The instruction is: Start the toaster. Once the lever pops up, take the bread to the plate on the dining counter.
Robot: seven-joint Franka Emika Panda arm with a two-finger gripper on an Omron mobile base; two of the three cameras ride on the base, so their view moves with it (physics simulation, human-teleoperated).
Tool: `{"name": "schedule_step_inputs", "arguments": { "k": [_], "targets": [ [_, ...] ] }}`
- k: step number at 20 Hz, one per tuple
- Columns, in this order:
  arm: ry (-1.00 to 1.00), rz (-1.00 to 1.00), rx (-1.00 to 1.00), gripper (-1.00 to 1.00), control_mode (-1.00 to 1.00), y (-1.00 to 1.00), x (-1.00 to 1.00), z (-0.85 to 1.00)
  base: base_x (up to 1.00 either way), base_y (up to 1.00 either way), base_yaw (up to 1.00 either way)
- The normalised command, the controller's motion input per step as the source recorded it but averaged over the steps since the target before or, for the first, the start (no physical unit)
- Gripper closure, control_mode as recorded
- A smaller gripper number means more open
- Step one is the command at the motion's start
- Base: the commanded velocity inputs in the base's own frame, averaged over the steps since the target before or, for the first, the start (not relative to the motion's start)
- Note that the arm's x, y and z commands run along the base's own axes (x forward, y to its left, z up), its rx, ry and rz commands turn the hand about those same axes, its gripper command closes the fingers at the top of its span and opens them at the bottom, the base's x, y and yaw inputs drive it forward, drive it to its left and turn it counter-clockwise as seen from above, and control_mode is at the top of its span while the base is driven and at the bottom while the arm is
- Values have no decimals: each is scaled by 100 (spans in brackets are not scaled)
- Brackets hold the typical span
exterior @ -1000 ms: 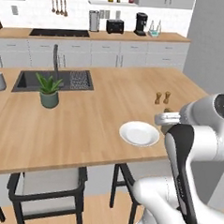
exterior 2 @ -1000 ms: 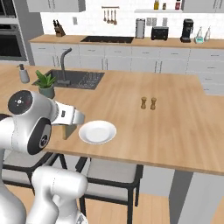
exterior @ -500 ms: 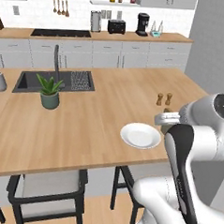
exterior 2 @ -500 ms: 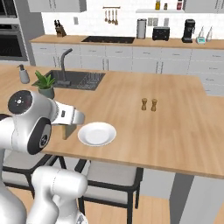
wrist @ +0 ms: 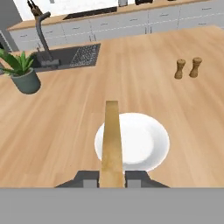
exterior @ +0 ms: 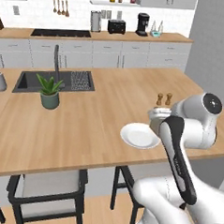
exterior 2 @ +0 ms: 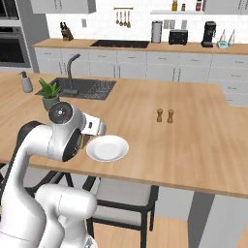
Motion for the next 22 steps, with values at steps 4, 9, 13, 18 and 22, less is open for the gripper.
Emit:
{"name": "schedule_step_inputs", "arguments": {
  "k": [4,9,13,18,22],
  "targets": [
    [4,1,8,100,-100,0,74,-43,0,0,0],
    [8,0,6,100,-100,0,68,-43,0,0,0],
    [7,0,4,100,-100,0,63,-34,0,0,0],
    [3,0,2,100,-100,0,55,-22,0,0,0],
    [3,0,0,100,-100,3,53,-14,0,0,0]
  ]
}}
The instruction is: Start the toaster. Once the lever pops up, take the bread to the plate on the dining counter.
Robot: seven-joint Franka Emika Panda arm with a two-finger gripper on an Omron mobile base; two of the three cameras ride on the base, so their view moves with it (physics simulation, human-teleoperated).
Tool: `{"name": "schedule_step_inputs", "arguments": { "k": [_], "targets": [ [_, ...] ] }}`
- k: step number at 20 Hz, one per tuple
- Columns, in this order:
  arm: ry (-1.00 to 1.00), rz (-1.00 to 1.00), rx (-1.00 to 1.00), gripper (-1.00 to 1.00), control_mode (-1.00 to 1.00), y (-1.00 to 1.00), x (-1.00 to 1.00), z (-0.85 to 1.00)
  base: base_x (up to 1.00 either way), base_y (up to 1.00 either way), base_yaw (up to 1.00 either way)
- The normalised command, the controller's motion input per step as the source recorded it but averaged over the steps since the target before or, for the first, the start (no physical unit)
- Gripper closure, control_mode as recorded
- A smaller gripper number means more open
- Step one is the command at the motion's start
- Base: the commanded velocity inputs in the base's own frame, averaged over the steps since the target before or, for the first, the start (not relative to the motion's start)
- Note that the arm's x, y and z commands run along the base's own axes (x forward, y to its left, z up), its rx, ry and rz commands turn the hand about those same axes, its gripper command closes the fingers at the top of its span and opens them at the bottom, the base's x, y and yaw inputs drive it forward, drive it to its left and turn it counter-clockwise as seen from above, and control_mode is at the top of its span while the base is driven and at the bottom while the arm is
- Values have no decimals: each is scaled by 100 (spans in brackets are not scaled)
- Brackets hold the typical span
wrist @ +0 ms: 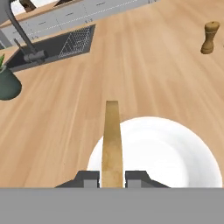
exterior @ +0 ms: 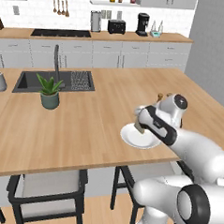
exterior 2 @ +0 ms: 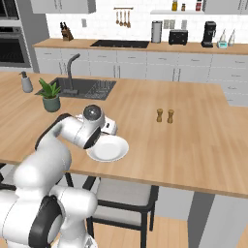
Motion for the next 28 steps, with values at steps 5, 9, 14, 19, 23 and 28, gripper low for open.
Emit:
{"name": "schedule_step_inputs", "arguments": {
  "k": [5,9,14,19,23,28],
  "targets": [
    [2,0,0,100,-100,2,44,-15,0,0,0],
    [2,0,1,100,-100,0,37,-16,0,0,0],
    [0,0,5,100,-100,0,19,-28,0,0,0],
    [3,0,7,100,-100,0,0,-18,0,0,0],
    [10,0,6,100,-100,0,0,-12,0,0,0],
    [8,0,3,100,-100,0,0,-15,0,0,0]
  ]
}}
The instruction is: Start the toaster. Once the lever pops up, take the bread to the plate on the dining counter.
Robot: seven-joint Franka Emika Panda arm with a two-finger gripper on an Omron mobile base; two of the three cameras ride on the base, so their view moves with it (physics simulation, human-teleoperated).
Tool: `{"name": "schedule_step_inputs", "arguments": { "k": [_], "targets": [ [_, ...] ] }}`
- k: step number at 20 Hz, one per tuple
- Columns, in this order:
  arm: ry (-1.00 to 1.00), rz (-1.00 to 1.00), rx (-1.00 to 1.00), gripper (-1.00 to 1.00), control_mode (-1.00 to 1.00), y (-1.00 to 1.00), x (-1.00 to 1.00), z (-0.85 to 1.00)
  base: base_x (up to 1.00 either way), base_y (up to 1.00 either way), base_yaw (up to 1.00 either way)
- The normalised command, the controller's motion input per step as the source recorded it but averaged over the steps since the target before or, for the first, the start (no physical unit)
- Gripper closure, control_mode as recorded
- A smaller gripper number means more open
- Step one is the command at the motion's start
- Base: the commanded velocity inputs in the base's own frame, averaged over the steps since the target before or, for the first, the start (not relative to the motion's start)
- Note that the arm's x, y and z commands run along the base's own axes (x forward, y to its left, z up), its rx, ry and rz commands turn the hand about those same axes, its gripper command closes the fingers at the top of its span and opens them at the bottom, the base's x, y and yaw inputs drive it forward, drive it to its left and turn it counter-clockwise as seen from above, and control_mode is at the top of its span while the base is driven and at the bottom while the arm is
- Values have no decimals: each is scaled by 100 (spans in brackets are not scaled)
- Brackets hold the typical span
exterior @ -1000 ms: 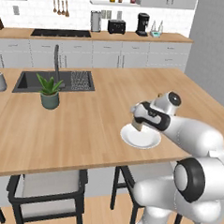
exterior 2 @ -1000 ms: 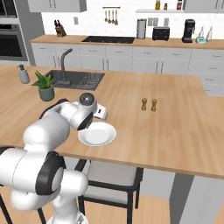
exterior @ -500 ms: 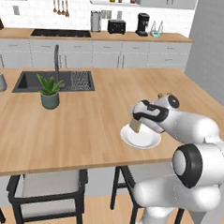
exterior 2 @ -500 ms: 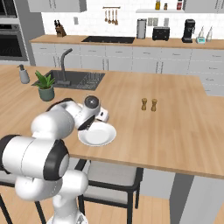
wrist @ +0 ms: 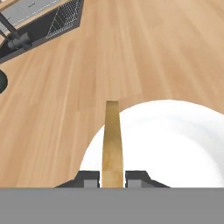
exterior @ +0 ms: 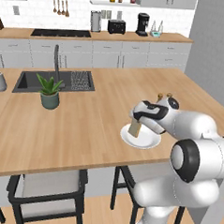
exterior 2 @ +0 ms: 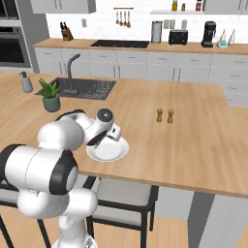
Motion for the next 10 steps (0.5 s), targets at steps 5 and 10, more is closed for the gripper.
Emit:
{"name": "schedule_step_inputs", "arguments": {
  "k": [5,10],
  "targets": [
    [5,0,0,100,-100,0,0,-13,0,0,0],
    [0,0,0,100,-100,0,0,-15,0,0,0]
  ]
}}
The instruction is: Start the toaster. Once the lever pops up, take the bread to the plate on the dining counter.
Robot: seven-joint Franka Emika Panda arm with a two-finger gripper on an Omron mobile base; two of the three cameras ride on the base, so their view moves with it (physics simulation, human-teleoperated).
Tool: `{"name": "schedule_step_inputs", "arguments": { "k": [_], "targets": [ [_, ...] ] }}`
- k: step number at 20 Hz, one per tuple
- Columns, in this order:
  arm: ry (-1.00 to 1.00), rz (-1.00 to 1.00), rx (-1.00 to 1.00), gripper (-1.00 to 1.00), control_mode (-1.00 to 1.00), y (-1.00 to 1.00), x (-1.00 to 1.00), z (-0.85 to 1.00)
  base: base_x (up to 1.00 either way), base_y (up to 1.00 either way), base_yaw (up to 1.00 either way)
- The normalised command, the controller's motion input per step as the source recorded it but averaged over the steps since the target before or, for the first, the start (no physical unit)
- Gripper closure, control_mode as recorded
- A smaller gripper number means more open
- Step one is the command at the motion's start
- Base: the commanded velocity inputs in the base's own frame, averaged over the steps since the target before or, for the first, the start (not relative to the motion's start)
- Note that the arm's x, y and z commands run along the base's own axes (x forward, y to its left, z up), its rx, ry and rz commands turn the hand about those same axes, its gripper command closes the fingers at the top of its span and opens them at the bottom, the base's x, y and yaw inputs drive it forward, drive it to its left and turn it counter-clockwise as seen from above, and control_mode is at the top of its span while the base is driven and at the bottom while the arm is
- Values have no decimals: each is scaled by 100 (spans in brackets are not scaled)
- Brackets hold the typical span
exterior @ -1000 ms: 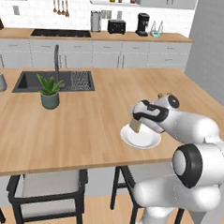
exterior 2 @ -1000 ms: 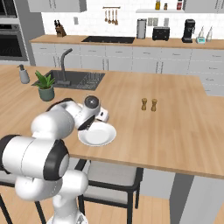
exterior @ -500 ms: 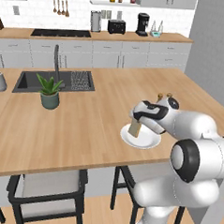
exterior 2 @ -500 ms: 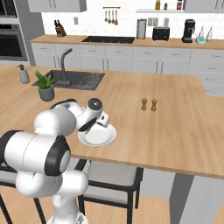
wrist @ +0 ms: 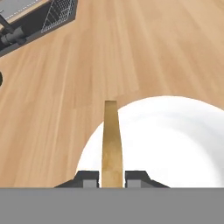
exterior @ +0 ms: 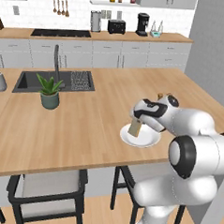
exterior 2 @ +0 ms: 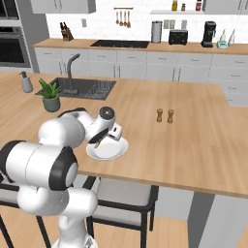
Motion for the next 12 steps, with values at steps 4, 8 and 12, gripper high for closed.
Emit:
{"name": "schedule_step_inputs", "arguments": {
  "k": [4,8,12],
  "targets": [
    [0,0,0,-100,-100,0,0,-5,0,0,0],
    [0,0,0,-100,-100,0,0,0,0,0,0],
    [0,0,0,-100,-100,-4,1,0,0,0,0]
  ]
}}
